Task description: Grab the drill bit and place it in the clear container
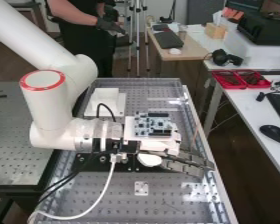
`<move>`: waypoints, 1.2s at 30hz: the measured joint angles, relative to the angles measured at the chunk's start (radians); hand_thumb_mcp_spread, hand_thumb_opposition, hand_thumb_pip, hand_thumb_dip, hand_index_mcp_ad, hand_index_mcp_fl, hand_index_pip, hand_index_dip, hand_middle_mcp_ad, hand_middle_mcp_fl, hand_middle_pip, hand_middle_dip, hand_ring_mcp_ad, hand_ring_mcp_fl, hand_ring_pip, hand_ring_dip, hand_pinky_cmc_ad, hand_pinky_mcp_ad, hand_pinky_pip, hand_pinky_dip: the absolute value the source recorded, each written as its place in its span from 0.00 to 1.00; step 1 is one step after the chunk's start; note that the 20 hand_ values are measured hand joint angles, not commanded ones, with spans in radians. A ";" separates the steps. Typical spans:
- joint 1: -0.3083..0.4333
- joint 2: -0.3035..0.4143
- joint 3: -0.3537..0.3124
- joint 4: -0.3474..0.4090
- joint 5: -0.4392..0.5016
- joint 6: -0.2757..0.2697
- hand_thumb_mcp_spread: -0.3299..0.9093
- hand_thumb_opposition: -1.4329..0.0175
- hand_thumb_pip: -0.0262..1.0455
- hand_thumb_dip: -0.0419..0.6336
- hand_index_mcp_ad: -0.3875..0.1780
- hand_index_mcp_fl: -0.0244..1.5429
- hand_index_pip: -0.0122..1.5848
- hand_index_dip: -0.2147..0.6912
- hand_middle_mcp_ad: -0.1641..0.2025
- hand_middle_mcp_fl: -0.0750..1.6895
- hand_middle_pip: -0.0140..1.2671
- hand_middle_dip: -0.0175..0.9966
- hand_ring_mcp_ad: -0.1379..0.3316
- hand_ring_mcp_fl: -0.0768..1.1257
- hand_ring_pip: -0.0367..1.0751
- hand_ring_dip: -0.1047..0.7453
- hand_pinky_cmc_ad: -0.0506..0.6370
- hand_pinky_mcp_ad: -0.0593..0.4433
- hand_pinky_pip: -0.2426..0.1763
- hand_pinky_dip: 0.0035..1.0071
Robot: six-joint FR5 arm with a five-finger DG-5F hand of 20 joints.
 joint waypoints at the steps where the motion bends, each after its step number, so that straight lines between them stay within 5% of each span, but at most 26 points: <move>1: 0.000 0.000 -0.001 0.003 0.000 0.003 0.76 0.35 0.49 0.41 0.35 0.49 0.74 0.39 0.61 0.28 0.11 0.22 0.68 0.17 0.12 0.18 0.64 0.39 0.51 0.19; 21: 0.002 0.101 0.007 -0.041 0.023 0.002 0.78 0.33 0.42 0.41 0.35 0.57 0.65 0.39 0.61 0.30 0.10 0.22 0.67 0.19 0.12 0.20 0.69 0.40 0.55 0.19; 36: 0.066 0.316 -0.038 -0.102 0.128 -0.051 0.79 0.32 0.42 0.41 0.35 0.59 0.63 0.41 0.61 0.30 0.11 0.24 0.67 0.19 0.11 0.20 0.69 0.39 0.55 0.19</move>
